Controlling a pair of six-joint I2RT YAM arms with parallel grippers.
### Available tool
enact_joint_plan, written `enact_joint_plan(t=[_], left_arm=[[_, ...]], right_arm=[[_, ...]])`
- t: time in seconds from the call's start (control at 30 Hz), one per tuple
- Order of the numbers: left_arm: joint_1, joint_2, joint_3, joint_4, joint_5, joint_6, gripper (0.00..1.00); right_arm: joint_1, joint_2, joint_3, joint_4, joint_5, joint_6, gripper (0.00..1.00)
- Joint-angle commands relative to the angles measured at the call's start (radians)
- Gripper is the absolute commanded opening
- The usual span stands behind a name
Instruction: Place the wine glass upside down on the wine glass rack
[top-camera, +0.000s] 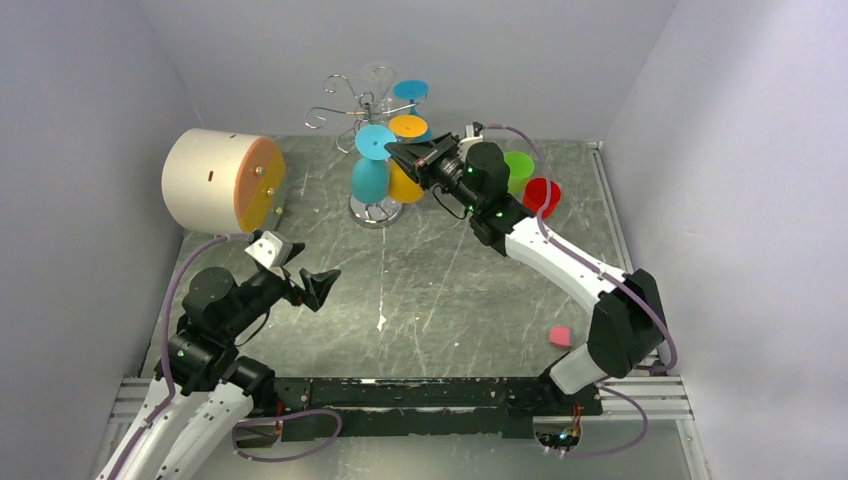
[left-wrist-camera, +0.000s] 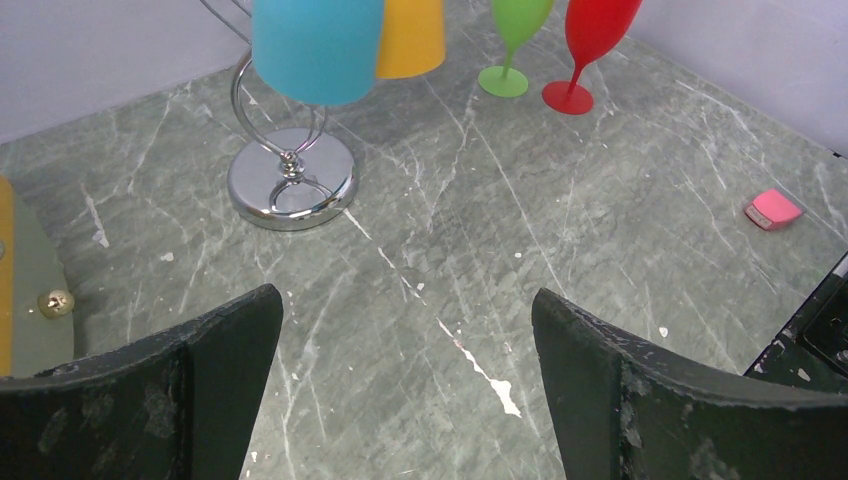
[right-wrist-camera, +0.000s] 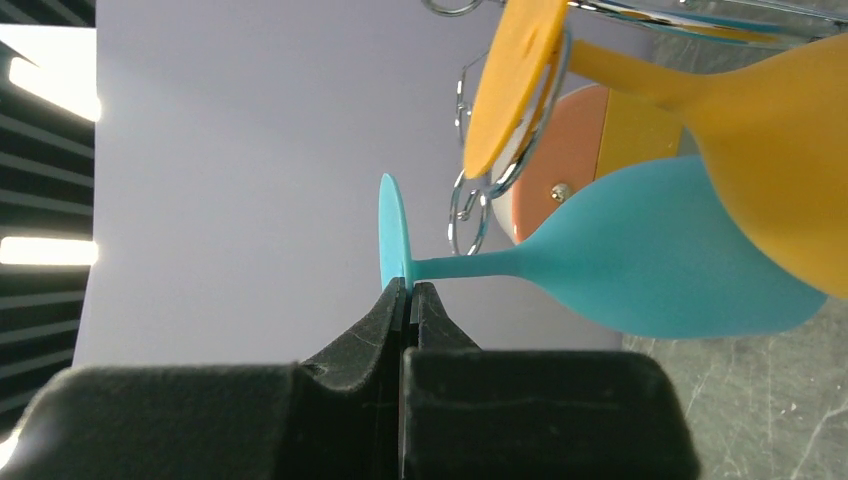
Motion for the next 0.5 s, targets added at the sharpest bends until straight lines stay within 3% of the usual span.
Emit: enact_joint_plan(t=[0.0, 0.47], left_arm=[[0.003, 0.001, 0.022, 0.01, 0.012, 0.013, 0.99], [0.003, 0.004, 0.022, 0.012, 0.033, 0.017, 0.99]], right_arm=[[0.003, 0.029, 0.037, 0.05, 0.02, 0.027, 0.0], [0.022, 0.089, 0.09, 0.058, 0.088, 0.018, 0.0]])
